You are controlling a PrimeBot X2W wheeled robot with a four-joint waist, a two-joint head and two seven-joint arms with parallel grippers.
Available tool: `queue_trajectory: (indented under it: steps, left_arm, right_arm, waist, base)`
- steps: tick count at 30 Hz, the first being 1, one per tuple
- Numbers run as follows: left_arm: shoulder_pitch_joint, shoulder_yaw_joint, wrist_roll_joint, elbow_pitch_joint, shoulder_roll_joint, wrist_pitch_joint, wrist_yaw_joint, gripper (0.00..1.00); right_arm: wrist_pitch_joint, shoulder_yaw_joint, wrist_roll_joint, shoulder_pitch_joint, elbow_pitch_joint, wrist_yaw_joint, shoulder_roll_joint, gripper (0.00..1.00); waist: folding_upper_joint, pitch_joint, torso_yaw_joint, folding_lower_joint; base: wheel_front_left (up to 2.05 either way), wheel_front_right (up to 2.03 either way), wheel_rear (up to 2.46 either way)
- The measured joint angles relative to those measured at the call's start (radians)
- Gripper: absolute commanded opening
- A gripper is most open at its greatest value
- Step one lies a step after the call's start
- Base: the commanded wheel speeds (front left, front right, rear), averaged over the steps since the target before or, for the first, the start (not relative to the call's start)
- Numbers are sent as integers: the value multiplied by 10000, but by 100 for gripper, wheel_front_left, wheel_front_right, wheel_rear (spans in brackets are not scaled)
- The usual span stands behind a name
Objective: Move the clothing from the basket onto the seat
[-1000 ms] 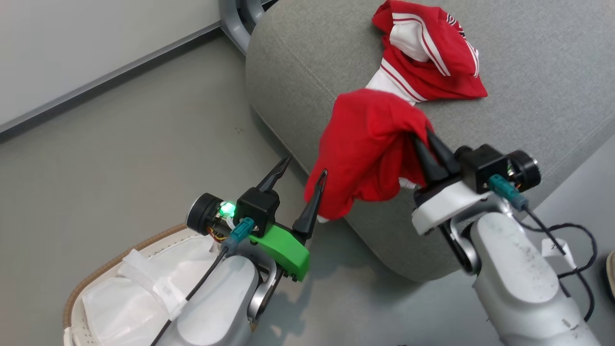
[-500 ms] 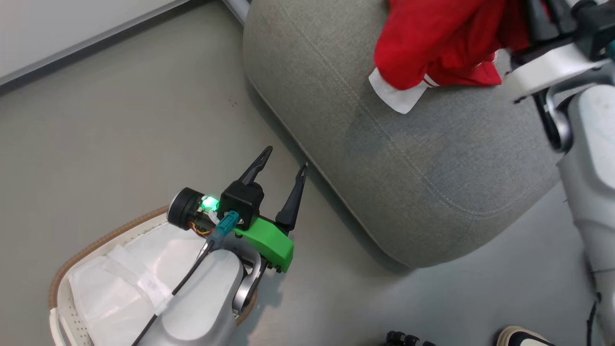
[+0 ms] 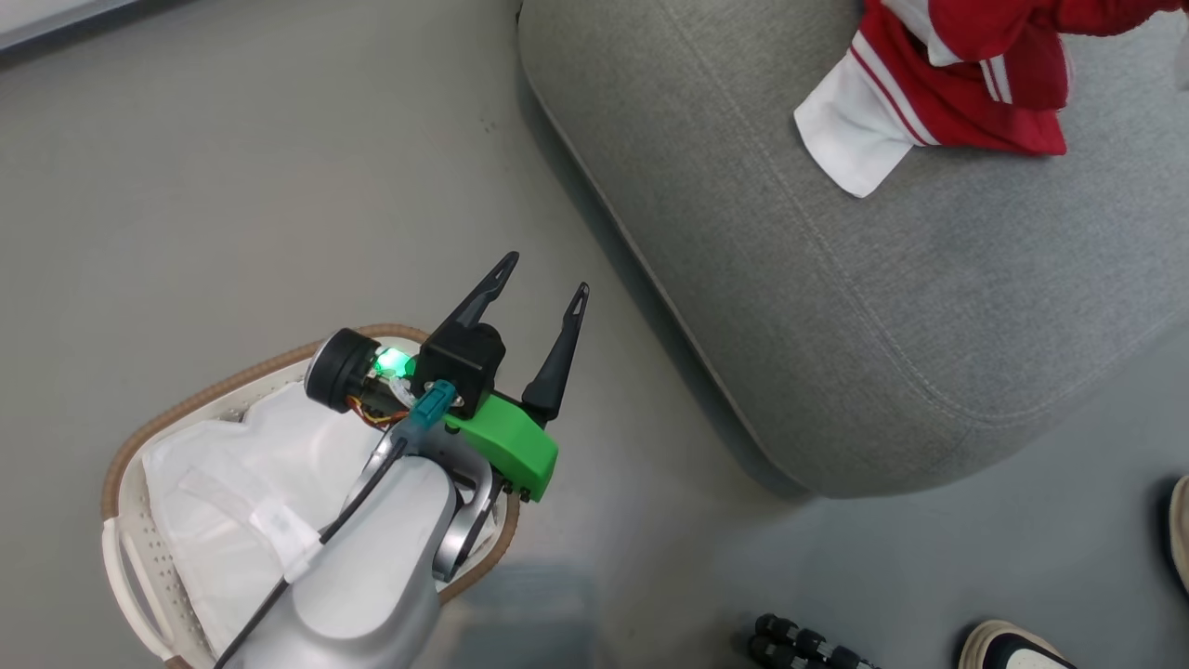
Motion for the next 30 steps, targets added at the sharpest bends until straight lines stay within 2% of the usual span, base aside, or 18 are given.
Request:
queue_trajectory:
  steps: [6, 9, 10, 11, 12, 13, 14, 15, 30]
  left_arm:
    - [-337, -94, 79, -173, 115, 176, -36, 100]
    - [-429, -86, 94, -217, 261, 267, -29, 100]
    - [-469, -81, 104, -221, 318, 268, 4, 100]
    - [-501, -69, 109, -224, 349, 276, 25, 100]
    - [-533, -50, 107, -228, 366, 276, 61, 100]
    - [-553, -44, 105, -236, 370, 278, 77, 100]
    - [-560, -35, 104, -244, 385, 282, 88, 100]
    - [-560, -21, 100, -245, 412, 305, 96, 100]
    - [-531, 140, -155, 42, 520, 59, 257, 100]
  right_arm:
    - [2, -1609, -192, -2, 464, 0, 113, 0]
    - [0, -2171, -474, 164, 621, 0, 449, 0]
    - [0, -2268, -546, 254, 642, 0, 506, 4]
    - [0, -2343, -593, 318, 656, 0, 569, 15]
    - [0, -2395, -633, 395, 642, 0, 667, 35]
    - [0, -2403, -681, 483, 617, 0, 771, 48]
    - [0, -2406, -702, 544, 594, 0, 871, 97]
    - [0, -2418, -702, 639, 558, 0, 997, 100]
    - [0, -2050, -454, 2305, -291, 0, 1833, 100]
  waist:
    - [0, 577, 358, 0]
    - [0, 969, 573, 1]
    - [0, 1061, 624, 0]
    - [0, 1126, 661, 1]
    - [0, 1200, 706, 0]
    - [0, 1262, 743, 0]
    - [0, 1306, 767, 1]
    - [0, 1353, 787, 1]
    - [0, 762, 579, 0]
  base:
    - [0, 0, 0]
    - [0, 0, 0]
    - [0, 0, 0]
    - [0, 0, 0]
    - [0, 0, 0]
    - [0, 0, 0]
    - [0, 0, 0]
    - [0, 0, 0]
    - [0, 0, 0]
